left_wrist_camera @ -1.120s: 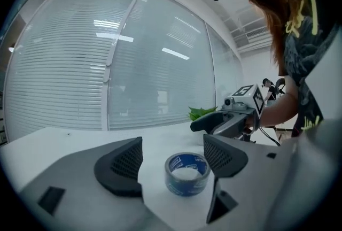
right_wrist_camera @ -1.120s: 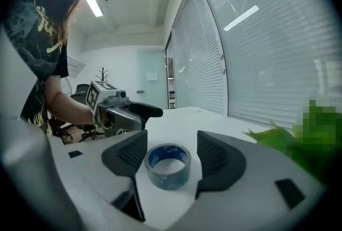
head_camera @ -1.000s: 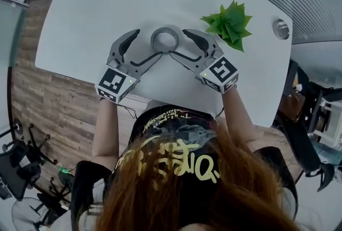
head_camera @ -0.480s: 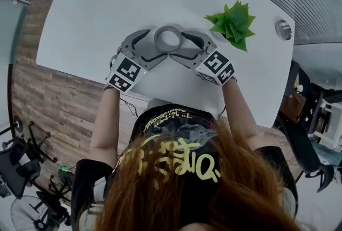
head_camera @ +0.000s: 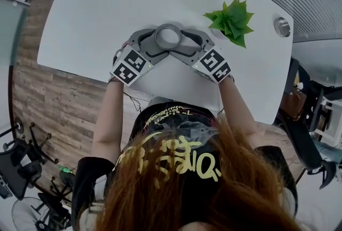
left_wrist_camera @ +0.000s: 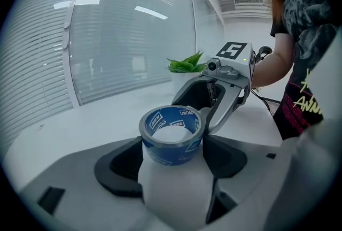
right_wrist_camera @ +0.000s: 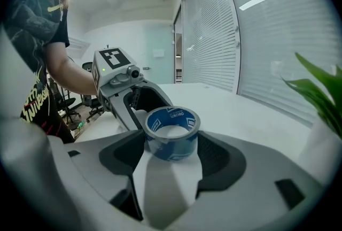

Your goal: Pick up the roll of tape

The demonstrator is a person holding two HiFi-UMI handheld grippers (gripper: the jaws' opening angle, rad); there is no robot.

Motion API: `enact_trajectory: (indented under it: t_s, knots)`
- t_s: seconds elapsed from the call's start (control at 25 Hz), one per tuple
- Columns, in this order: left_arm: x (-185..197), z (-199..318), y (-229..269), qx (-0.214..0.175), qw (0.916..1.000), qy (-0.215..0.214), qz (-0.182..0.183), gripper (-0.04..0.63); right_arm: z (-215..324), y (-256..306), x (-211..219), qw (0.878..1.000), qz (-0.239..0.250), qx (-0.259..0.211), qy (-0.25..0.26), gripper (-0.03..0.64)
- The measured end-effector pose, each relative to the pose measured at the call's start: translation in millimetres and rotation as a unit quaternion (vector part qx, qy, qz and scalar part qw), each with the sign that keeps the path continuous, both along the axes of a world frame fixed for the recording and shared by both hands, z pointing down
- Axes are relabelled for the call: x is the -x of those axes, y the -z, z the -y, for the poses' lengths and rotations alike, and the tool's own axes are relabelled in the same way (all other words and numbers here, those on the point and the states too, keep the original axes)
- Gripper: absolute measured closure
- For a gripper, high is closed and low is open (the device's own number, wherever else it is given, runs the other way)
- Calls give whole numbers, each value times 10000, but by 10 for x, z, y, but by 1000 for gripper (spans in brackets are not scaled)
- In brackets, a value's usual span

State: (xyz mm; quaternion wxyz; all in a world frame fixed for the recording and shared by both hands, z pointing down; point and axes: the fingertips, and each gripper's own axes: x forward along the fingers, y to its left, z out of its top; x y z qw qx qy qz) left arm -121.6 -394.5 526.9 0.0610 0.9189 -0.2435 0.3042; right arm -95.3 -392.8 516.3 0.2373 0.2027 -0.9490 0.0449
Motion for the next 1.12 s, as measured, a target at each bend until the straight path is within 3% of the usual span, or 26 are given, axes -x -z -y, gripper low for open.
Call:
enact_trajectory:
  t_s: [0.16, 0.32, 0.72, 1.12]
  knots:
    - [22, -37, 1, 28, 10000, 63, -25, 256, -30, -5, 19, 9999, 33, 99, -10, 302]
    - [60, -69, 182, 7, 9993, 174, -324, 258, -60, 194, 53, 9998, 214, 25, 44, 302]
    - [93, 61, 1023, -752, 9950, 177, -636, 259, 61, 1021, 59, 9951, 814, -561, 22, 304]
    - [36, 94, 1821, -1402, 9855, 96, -953, 259, 88, 1798, -18, 9873, 1280, -939, -17, 308]
